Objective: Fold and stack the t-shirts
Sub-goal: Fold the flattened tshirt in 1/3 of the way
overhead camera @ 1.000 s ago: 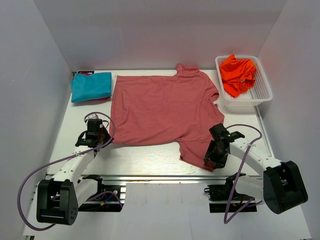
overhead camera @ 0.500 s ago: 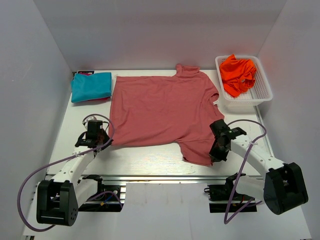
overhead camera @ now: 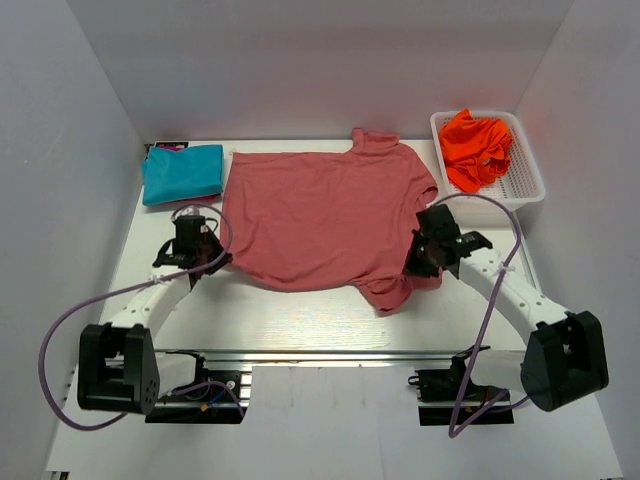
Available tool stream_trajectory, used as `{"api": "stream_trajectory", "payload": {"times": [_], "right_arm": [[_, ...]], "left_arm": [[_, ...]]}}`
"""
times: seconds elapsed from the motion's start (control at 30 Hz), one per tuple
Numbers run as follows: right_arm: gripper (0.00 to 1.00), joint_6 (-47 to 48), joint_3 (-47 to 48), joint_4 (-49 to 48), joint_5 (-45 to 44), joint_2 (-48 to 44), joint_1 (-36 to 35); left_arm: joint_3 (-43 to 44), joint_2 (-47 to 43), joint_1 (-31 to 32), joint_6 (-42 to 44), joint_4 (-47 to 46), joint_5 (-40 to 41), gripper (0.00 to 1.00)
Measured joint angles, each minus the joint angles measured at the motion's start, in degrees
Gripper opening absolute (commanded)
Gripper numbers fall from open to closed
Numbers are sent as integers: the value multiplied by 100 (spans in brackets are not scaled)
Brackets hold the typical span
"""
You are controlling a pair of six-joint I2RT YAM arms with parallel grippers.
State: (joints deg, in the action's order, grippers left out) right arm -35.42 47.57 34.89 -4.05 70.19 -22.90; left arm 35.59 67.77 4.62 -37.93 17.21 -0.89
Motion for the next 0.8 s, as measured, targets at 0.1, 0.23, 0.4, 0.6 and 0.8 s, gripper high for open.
{"api": "stream_trajectory", "payload": {"times": [0.1, 0.23, 0.4, 0.6, 0.8], "right_arm": [[0, 2, 485, -122, -227, 358, 39], [0, -50, 1001, -216, -529, 857, 170], [0, -76, 1561, -199, -822, 1266, 415], [0, 22, 2243, -254, -960, 1694, 723], [0, 192, 2629, -332, -911, 2210, 988]], "left_arm": [[404, 450, 0, 0, -70, 22, 0], [1014, 1075, -11, 2, -114, 146, 0], [1692, 1825, -144, 42, -118, 302, 0], [2249, 2461, -352, 44, -94, 420, 0], [2787, 3136, -481, 114, -229, 354, 0]]}}
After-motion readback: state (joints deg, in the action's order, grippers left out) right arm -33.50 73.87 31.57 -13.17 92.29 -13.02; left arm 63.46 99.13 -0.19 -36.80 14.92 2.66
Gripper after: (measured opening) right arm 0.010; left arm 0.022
